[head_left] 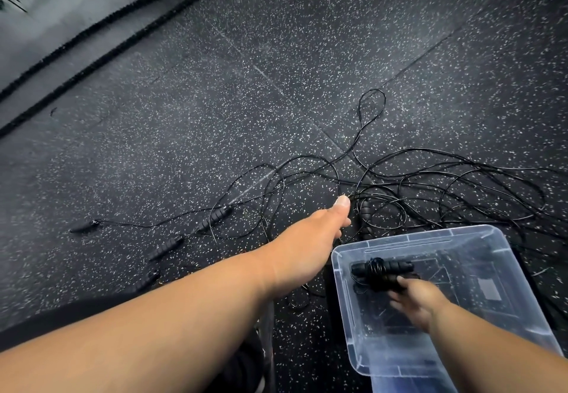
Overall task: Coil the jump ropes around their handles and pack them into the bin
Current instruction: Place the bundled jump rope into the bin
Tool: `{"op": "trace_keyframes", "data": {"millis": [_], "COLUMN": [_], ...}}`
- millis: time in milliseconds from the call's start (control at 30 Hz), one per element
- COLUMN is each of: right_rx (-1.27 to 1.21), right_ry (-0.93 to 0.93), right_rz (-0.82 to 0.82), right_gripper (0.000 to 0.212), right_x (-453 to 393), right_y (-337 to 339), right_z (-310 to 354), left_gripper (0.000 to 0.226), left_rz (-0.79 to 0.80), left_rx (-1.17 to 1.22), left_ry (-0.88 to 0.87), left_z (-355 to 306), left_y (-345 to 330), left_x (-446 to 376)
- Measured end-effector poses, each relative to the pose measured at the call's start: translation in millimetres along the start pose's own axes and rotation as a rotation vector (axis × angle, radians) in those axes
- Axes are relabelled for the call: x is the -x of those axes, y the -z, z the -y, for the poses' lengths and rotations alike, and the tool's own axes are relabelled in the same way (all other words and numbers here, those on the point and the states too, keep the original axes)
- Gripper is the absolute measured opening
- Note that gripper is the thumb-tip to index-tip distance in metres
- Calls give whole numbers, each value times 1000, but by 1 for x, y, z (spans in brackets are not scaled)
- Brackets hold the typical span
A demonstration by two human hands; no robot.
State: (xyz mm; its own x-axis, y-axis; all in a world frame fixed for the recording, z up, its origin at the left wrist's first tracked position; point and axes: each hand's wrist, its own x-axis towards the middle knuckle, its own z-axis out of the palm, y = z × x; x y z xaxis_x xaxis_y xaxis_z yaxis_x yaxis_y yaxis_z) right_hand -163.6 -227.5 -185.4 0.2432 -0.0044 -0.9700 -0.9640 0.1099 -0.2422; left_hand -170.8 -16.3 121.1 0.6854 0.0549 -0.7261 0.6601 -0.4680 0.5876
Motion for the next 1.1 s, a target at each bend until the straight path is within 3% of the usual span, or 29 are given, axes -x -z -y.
{"op": "trace_keyframes", "data": {"millis": [133, 200, 267, 433, 567, 667, 867, 933, 1000, 1100], "right_rx": [83, 174, 254, 566, 892, 1150, 1131, 1211, 1390, 1640], "right_ry": [22, 44, 50, 231, 541, 750, 1178, 1133, 913, 606], "right_rz": [-13, -99, -212, -314, -323, -320, -397, -472, -485, -257], "right_gripper": [32, 56, 66, 42, 22, 25, 26, 23, 29, 36], "right_x": [4, 3, -19, 32, 62, 86, 103, 96, 82, 68], "right_y": [-10, -16, -17, -12, -10, -14, -22, -26, -23, -18], "right_z": [0, 2, 5, 29, 46, 61, 103, 125, 148, 173], "left_gripper": [74, 74, 74, 76, 84, 86, 79, 78, 77, 74], "left_rz": [3, 9, 9, 14, 15, 3, -19, -22, -21, -23], "left_rx": [-3, -9, -28, -71, -129, -177, -247, -256, -259, -260], "left_ry": [0, 2, -4, -37, -38, -36, -71, -74, -68, -57], "left_z": [1, 1, 1, 1, 0, -4, -14, -15, -15, -17], "left_y": [0, -1, 0, -1, -3, -3, -7, -6, -6, -6], "left_x": [1, 2, 2, 3, 3, 4, 6, 4, 1, -6]}}
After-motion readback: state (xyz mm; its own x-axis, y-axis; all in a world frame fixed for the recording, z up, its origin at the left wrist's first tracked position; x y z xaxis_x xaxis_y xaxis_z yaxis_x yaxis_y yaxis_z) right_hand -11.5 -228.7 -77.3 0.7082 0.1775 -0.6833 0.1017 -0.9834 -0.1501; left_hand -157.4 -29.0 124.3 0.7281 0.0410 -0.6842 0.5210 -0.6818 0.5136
